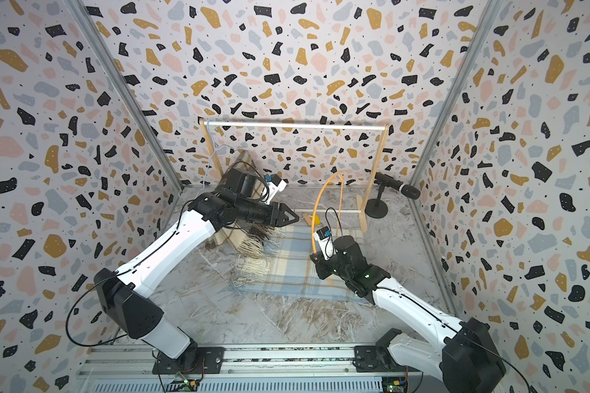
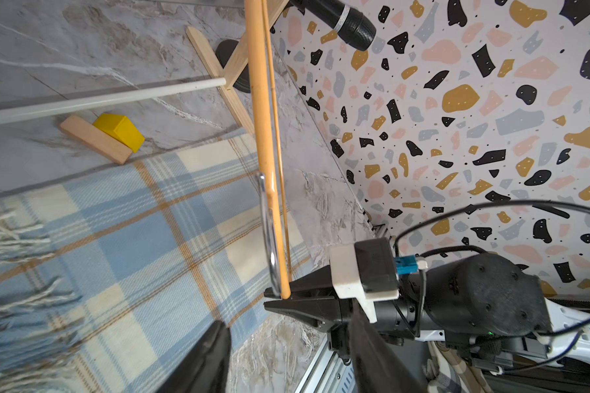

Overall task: Hang the scarf on the hanger
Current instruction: Pick up the hanger from the clothesline.

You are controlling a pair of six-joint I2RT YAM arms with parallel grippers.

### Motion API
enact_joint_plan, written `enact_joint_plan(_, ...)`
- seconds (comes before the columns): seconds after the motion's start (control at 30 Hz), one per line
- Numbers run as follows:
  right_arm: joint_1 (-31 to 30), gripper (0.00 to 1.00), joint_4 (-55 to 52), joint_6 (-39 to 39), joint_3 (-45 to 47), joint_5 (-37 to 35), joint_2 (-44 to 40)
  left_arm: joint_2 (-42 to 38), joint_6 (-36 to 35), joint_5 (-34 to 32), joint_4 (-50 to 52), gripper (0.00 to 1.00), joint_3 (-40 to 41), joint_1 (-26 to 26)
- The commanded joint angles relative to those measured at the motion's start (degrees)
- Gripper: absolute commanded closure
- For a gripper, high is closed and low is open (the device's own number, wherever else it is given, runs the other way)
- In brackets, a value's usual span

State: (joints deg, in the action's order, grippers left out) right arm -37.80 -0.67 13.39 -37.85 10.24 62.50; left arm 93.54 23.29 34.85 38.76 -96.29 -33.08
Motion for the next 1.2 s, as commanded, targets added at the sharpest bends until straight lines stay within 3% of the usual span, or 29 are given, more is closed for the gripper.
enact_joint_plan(0.0, -1.2, 0.97, -0.5, -2.5, -1.1, -3.2, -1.8, 0.7, -0.5, 2.3, -0.7, 0.44, -2.4, -0.7)
enact_joint_plan(0.17, -2.7, 0.96, -1.4, -3.6, -2.1, -4.4, -1.6, 1.8, -0.2, 2.9, -0.7, 0.53, -2.7, -1.3)
enact_joint_plan(0.3, -3.4, 0.95, -1.4, -4.1, -3.0, -5.4, -1.5, 2.4, -0.1, 3.4, -0.7, 0.70, -2.4, -1.3)
enact_joint_plan(0.53, -3.9, 0.94, -4.7, -4.9, -4.8, -6.6, -1.6, 2.8, 0.3, 3.9, -0.8, 0.91, -1.8, -1.3)
enact_joint_plan(0.67, -3.9, 0.88, -6.8, -5.3, -5.4, -8.0, -2.0, 2.1, -0.5, 3.4, -0.2, 1.00, -1.9, -1.3)
enact_joint_plan(0.9, -3.9, 0.54, -16.8, -6.2, -8.2, -8.6, -4.8, -1.4, -2.6, 1.3, 1.2, 1.00, -0.3, -0.1)
enact_joint_plan(1.17, -2.7, 0.09, -29.9, -5.0, -12.0, -10.8, -13.0, -9.9, -2.6, 4.5, 0.5, 1.00, 8.2, 6.9)
